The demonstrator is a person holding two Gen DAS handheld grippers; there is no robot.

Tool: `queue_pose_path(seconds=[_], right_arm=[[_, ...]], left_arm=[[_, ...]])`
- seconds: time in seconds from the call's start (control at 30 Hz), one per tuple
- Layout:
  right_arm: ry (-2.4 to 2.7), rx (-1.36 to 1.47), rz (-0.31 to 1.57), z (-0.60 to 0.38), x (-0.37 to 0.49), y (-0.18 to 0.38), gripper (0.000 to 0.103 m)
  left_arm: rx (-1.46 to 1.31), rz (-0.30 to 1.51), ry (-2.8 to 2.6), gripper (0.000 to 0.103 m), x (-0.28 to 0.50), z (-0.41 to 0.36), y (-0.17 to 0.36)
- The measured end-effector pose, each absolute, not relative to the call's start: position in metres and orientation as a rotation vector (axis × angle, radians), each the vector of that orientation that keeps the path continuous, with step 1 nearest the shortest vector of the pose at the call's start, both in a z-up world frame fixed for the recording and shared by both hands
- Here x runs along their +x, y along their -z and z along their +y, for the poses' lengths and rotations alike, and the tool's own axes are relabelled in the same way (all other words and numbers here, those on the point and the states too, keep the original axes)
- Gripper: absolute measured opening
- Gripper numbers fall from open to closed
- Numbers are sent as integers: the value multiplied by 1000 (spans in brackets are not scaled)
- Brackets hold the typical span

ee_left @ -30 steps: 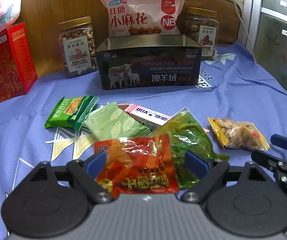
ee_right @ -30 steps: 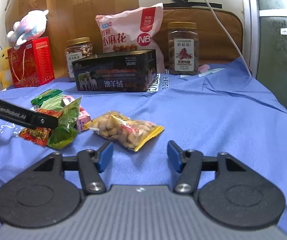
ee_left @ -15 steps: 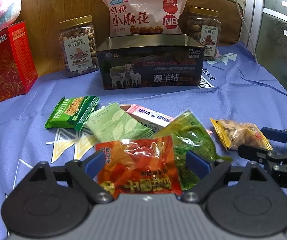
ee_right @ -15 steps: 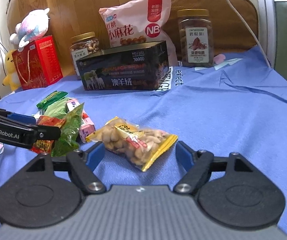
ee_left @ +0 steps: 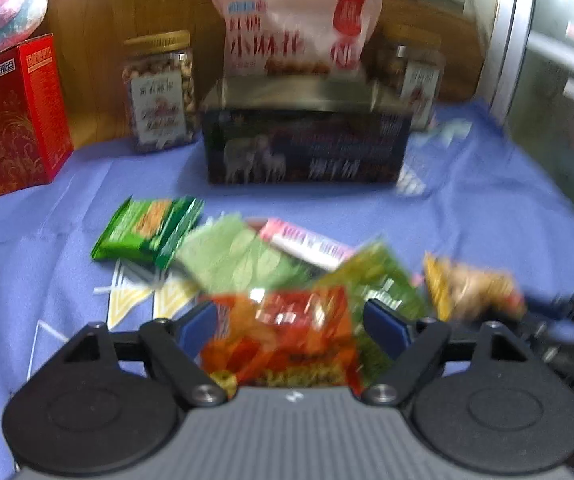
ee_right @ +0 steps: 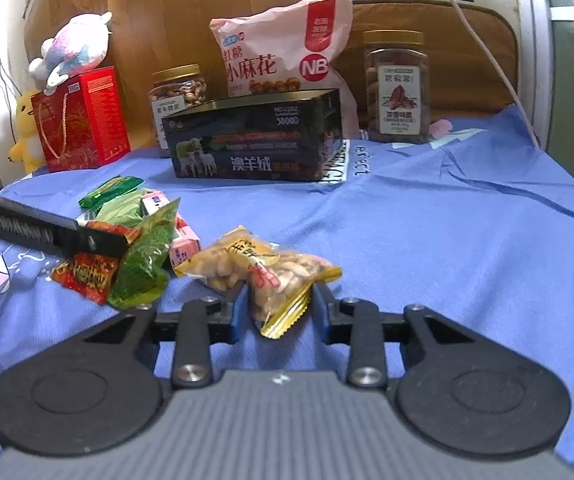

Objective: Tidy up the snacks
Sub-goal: 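Close the right gripper on the peanut bag and lift it, then carry the peanut bag over the black tin with the right gripper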

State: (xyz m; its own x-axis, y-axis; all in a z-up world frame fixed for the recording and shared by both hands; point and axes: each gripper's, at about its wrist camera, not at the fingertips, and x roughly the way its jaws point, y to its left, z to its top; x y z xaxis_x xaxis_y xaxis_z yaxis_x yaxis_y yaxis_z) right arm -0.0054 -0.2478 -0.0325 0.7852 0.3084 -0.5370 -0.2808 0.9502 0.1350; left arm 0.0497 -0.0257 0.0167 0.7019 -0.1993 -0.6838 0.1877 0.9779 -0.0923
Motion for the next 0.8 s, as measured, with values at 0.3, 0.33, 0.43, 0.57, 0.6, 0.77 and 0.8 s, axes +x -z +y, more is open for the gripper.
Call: queue_pose_path(seconds=[0.3, 0.33, 0.43, 0.57, 0.6, 0.77, 0.8], right_arm=[[-189, 137, 588, -284, -29, 35, 36], [-185, 138, 586, -285, -31, 35, 36], [-182, 119, 584, -287, -36, 36, 41], [-190, 91, 581, -290, -39, 39, 44], [-196, 88, 583, -290, -39, 38, 43], [-258, 122, 590, -286, -20, 24, 29], [-276, 118, 574, -283, -13, 17, 29]], left_arm=[[-67, 766, 613, 84, 66, -78, -38], [-51, 781, 644, 84, 69, -91, -34], [14, 840, 682, 84, 77, -128, -14], [45, 922, 699, 73, 80, -151, 9], [81, 924, 721, 60, 77, -157, 9], [80, 937, 750, 35, 79, -150, 2], [61, 917, 742, 34, 83, -141, -5]])
